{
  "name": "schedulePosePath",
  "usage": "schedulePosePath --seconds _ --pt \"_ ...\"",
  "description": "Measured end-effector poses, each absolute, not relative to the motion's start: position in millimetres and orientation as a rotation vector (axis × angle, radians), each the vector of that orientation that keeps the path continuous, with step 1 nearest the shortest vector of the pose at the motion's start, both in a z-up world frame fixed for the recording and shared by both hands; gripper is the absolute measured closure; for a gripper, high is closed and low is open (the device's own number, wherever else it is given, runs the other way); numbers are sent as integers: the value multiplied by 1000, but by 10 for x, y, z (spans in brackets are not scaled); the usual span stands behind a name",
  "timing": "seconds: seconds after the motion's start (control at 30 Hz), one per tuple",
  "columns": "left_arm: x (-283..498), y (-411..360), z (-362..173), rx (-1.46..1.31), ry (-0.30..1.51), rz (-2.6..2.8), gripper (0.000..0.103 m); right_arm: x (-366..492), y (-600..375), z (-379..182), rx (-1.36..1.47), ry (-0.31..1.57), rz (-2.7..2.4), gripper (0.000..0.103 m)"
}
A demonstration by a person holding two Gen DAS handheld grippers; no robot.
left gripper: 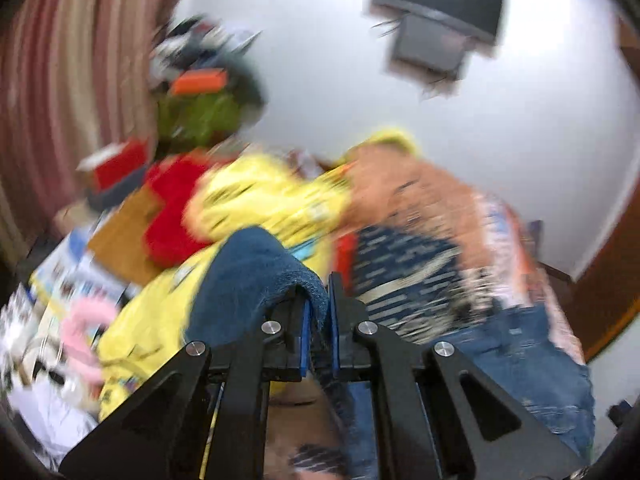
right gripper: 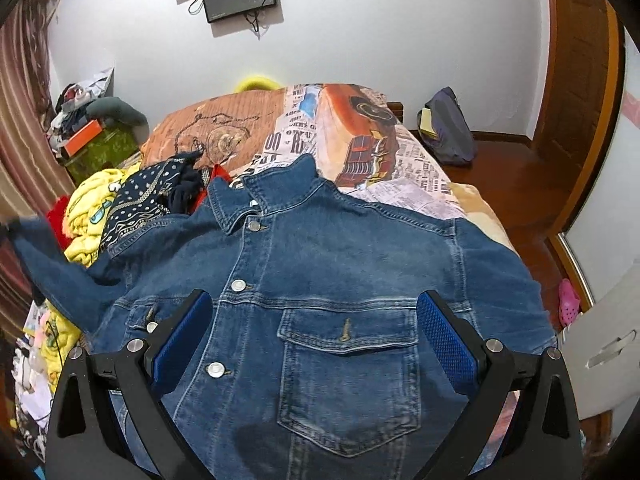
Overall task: Fold large clothes
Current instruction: 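Grasp the jacket sleeve with the left gripper and lift it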
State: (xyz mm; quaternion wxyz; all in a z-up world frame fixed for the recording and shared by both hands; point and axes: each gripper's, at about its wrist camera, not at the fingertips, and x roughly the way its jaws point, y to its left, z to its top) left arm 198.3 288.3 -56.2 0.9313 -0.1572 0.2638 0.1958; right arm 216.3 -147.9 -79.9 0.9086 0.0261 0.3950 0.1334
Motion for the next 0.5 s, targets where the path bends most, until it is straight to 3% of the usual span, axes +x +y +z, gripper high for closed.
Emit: schedulePosePath --seconds 0.13,0.27,0.5 --pt "2234 2082 -222 -196 484 247 96 2145 -1585 -800 64 806 273 2" --pt "2527 1343 -279 -106 526 106 96 2114 -1707 -804 77 806 268 2" --pt "2913 163 -1284 10 819 -116 96 2059 -1950 -866 93 829 241 1"
